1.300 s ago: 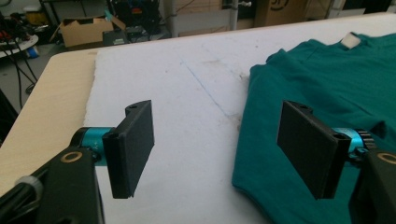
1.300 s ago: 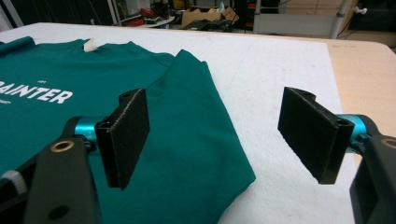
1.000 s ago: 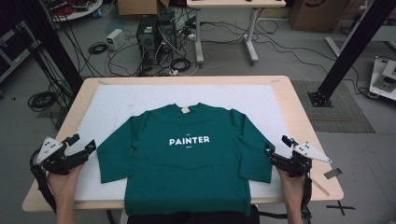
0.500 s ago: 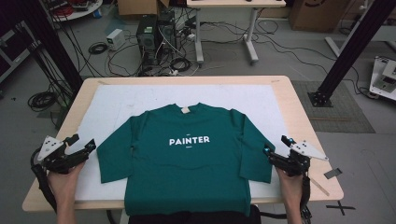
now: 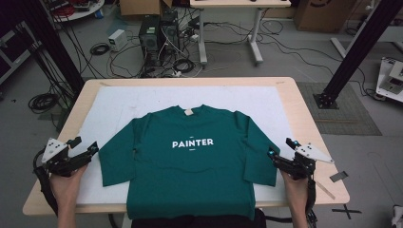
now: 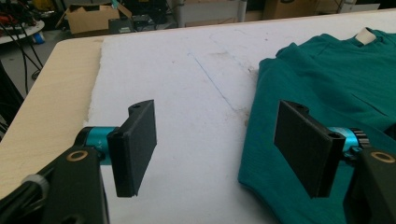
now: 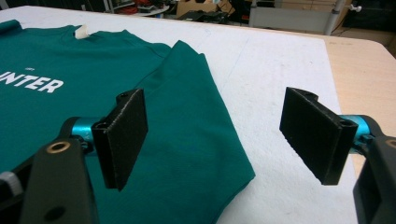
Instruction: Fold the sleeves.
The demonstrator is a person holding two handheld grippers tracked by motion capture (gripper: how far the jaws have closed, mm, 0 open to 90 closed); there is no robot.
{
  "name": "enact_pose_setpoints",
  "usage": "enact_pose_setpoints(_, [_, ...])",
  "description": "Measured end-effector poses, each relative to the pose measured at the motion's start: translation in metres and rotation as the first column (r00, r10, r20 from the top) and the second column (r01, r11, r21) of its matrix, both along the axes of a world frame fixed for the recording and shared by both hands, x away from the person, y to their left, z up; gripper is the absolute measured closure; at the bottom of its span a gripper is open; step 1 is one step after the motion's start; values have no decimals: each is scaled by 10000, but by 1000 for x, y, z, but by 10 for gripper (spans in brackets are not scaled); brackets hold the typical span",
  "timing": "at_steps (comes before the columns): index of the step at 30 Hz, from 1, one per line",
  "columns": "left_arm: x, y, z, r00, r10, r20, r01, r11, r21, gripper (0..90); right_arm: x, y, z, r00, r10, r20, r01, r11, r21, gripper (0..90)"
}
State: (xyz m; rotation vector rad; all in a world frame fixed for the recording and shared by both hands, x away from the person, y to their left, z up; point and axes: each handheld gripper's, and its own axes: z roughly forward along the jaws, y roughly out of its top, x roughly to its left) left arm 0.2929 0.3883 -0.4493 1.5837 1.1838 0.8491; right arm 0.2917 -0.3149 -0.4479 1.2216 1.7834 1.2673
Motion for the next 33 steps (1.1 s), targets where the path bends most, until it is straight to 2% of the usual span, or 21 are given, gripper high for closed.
enact_pose_setpoints(5, [-1,-1,0,10000,-29,78,29,10000,42,302,1,0,0,10000,-51,-54,51,10000,-39,239])
enact_pose_setpoints(8, [0,0,0,9995,-309,9,309,9994,-120,302,1,1,0,10000,-44,-31,44,10000,-89,239])
enact_pose_setpoints(11, [-1,-3,2,9961,-790,-397,776,9964,-352,302,1,1,0,10000,-70,-71,69,9999,-117,239])
enact_pose_setpoints(13, [-3,-10,3,9927,-1015,-654,1000,9947,-252,302,1,1,0,9999,-87,-78,87,9999,-104,239])
enact_pose_setpoints(17, [-14,-26,11,9822,-1829,-436,1831,9831,2,302,1,2,0,9999,-81,-97,80,9999,-134,239])
enact_pose_setpoints(19, [-22,-35,20,9700,-2386,-474,2400,9704,269,303,1,2,0,9999,-92,-95,90,9998,-163,239])
enact_pose_setpoints(20, [-22,-35,20,9700,-2386,-474,2400,9704,269,304,1,2,0,9999,-92,-95,90,9998,-163,239])
enact_pose_setpoints(21, [-24,-37,22,9662,-2533,-470,2547,9666,271,304,1,2,0,9999,-106,-105,104,9998,-155,240])
enact_pose_setpoints(24, [-30,-42,28,9479,-3134,-578,3150,9489,195,334,1,3,0,9999,-102,-121,99,9997,-217,240])
enact_pose_setpoints(26, [-33,-44,30,9323,-3547,-710,3562,9344,91,350,1,3,0,10000,-69,-32,68,9996,-271,239])
enact_pose_setpoints(29, [-36,-47,30,9004,-4234,-1005,4250,9052,-53,360,1,3,0,9999,-77,-77,76,9997,-239,240])
enact_pose_setpoints(30, [-37,-48,29,8857,-4504,-1122,4529,8916,-43,361,1,3,0,9999,-83,-84,81,9997,-231,240])
enact_pose_setpoints(32, [-41,-52,28,8626,-4879,-1336,4929,8700,57,374,1,3,0,10000,-73,-32,72,9996,-272,240])
enact_pose_setpoints(33, [-43,-54,28,8607,-4872,-1478,4942,8693,127,386,1,3,0,9999,-85,-86,83,9997,-240,240])
